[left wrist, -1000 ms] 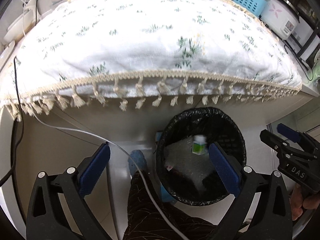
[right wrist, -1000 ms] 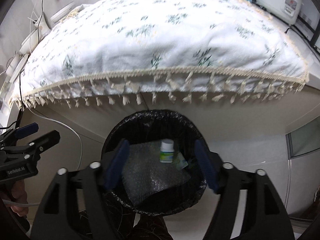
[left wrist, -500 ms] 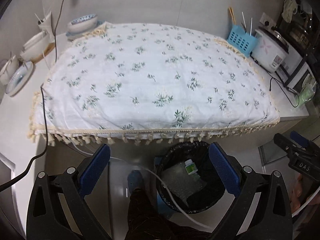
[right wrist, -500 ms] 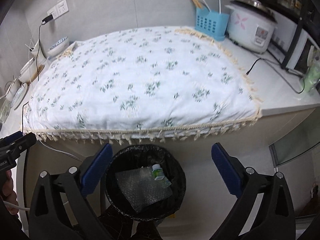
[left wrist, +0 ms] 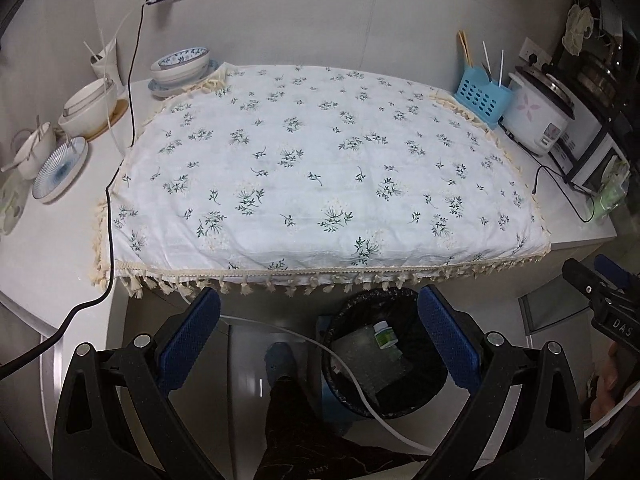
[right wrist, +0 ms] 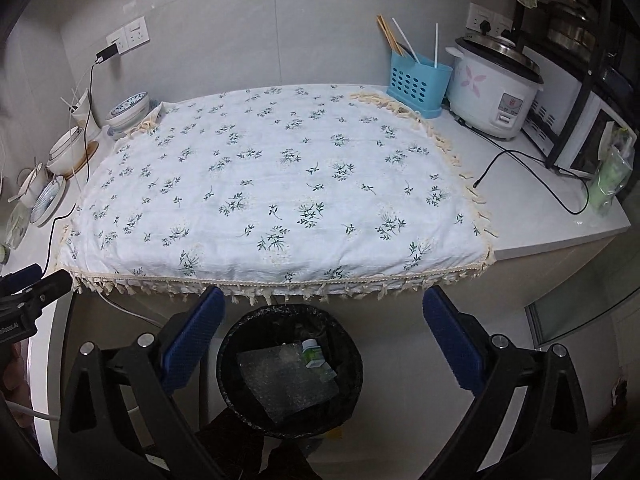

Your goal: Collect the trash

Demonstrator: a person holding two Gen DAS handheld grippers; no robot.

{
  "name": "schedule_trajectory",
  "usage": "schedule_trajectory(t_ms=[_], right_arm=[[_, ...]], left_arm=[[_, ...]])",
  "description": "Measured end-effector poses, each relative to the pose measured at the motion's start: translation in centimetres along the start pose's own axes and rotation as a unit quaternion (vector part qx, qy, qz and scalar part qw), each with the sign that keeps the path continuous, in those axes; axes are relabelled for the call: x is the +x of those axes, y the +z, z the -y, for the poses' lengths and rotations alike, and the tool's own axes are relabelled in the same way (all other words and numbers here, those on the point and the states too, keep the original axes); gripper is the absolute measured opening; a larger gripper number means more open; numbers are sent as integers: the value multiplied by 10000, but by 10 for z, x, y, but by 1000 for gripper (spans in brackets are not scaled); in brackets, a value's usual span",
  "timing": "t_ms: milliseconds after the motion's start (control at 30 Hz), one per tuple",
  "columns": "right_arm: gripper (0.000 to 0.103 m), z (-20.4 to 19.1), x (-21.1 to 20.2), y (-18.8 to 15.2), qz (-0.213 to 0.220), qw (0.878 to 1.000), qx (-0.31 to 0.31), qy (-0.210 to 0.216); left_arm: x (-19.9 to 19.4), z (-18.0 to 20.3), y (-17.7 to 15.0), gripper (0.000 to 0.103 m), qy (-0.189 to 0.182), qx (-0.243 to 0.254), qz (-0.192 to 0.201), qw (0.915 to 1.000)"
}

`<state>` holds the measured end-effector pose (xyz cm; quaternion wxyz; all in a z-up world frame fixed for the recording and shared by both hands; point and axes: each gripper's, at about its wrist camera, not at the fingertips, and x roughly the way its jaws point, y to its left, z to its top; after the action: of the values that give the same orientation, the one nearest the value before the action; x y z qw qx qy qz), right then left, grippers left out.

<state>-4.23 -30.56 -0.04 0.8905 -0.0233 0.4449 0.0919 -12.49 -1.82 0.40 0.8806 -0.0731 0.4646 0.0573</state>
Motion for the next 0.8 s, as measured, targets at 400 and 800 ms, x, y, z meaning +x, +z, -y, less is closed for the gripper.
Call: schedule_trajectory(t_ms=[400,800], right_arm=[[95,1,2,5,-18,10000,35,-26],[95,1,5,7,-62,10000,25,-32]], left_arm=[[3,2,0,97,37,100,-43,9999],[5,1,3,97,29,133,-49,9999]])
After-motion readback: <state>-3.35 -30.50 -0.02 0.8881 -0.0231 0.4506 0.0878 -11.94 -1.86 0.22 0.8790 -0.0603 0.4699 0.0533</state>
